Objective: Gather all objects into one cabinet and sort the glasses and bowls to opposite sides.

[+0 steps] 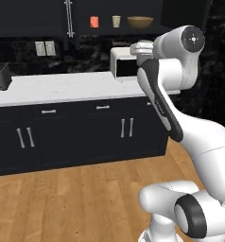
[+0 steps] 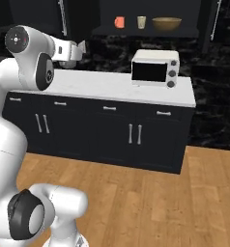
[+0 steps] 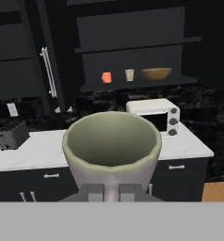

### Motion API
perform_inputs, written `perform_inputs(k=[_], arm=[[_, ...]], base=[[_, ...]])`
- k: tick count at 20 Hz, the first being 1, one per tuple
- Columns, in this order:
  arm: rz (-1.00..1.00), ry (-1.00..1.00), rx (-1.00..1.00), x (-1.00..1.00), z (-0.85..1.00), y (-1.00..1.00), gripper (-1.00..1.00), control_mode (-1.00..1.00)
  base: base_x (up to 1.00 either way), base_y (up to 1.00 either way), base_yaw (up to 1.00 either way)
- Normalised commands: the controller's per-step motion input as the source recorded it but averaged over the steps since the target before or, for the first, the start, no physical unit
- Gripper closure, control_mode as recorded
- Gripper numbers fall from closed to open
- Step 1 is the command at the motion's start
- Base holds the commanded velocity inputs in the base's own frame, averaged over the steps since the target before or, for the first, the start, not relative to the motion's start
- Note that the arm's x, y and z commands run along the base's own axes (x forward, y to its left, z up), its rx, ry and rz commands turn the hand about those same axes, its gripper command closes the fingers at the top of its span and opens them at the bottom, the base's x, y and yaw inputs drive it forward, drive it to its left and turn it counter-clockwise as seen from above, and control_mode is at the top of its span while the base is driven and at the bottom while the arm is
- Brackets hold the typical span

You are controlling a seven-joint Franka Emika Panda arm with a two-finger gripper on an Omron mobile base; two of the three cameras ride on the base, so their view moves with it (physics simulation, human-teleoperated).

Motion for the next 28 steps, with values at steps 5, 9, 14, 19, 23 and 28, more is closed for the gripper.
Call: perform_inputs(k=[5, 9, 14, 19, 23, 28], arm=[[0.00, 0.00, 0.00, 0.00, 0.00, 0.00, 1.00, 1.00], [0.00, 0.00, 0.00, 0.00, 0.00, 0.00, 1.00, 1.00], [0.00, 0.00, 0.00, 0.00, 0.00, 0.00, 1.00, 1.00], [0.00, 0.00, 0.00, 0.00, 0.00, 0.00, 1.00, 1.00], [0.00, 0.00, 0.00, 0.00, 0.00, 0.00, 1.00, 1.00], [0.00, 0.00, 0.00, 0.08, 0.15, -0.02, 1.00, -1.00]], base=[[0.42, -0.19, 0.00], [0.41, -0.21, 0.00], [0.43, -0.21, 0.00], [0.42, -0.17, 0.00], [0.38, -0.13, 0.00], [0.17, -0.03, 0.00]])
